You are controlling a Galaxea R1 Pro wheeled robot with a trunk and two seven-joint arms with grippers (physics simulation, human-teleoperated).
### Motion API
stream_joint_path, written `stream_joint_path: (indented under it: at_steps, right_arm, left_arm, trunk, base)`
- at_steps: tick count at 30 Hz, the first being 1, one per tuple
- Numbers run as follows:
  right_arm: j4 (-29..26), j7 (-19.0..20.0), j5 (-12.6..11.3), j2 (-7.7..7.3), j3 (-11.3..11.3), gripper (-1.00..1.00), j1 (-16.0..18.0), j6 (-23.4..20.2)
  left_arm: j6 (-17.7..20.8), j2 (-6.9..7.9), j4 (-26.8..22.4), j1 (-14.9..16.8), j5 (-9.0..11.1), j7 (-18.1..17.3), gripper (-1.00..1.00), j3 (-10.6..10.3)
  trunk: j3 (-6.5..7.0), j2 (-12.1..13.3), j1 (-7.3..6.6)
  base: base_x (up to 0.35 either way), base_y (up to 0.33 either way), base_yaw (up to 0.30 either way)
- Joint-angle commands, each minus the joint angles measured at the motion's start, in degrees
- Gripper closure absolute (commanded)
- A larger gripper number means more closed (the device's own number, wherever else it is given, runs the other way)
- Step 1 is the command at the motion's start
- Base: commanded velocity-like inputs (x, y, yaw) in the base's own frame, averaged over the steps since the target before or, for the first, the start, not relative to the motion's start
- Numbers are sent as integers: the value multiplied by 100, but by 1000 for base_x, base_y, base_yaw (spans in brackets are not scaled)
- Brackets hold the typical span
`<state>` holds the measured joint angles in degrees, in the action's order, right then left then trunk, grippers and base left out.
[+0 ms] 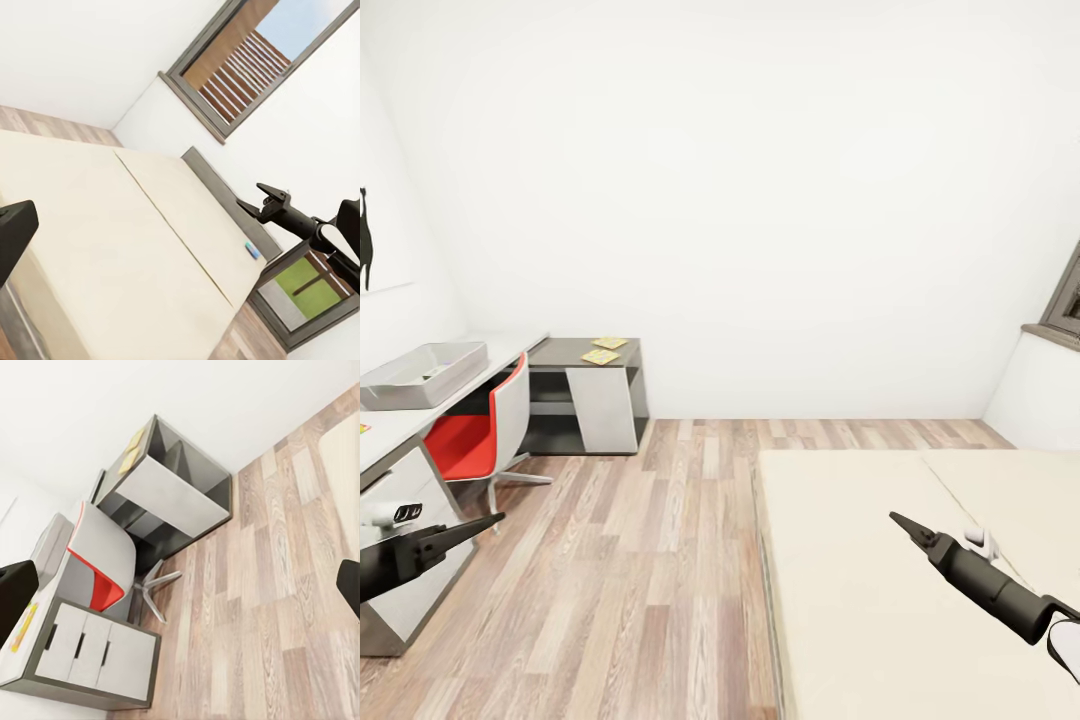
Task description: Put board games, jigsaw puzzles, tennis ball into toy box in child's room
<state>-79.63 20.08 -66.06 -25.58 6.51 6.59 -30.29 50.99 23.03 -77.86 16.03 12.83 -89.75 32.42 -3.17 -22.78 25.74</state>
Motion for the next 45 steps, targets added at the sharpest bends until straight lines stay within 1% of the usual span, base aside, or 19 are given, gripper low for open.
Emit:
stream_joint_path:
  at_steps: [1, 11, 20, 45]
  right_arm:
    - [0, 4, -30, 1, 8, -100, 6, -39]
    - [0, 4, -30, 1, 8, -100, 4, -39]
    - [0, 4, -30, 1, 8, -100, 4, -39]
    - [0, 4, -30, -1, 8, -100, 3, -44]
  left_arm:
    - [61, 1, -2, 5, -7, -25, -100, 1]
    - [61, -7, -2, 5, -8, -25, -100, 1]
    - [61, -56, -2, 5, -9, -25, -100, 1]
    - [61, -62, -2, 5, -9, -25, -100, 1]
  trunk:
    - [-14, -14, 4]
    - [-14, -14, 4]
    - [-14, -14, 4]
    - [-14, -14, 4]
  base:
    - [0, -164, 0]
    - [0, -164, 0]
    - [0, -164, 0]
    - [0, -164, 0]
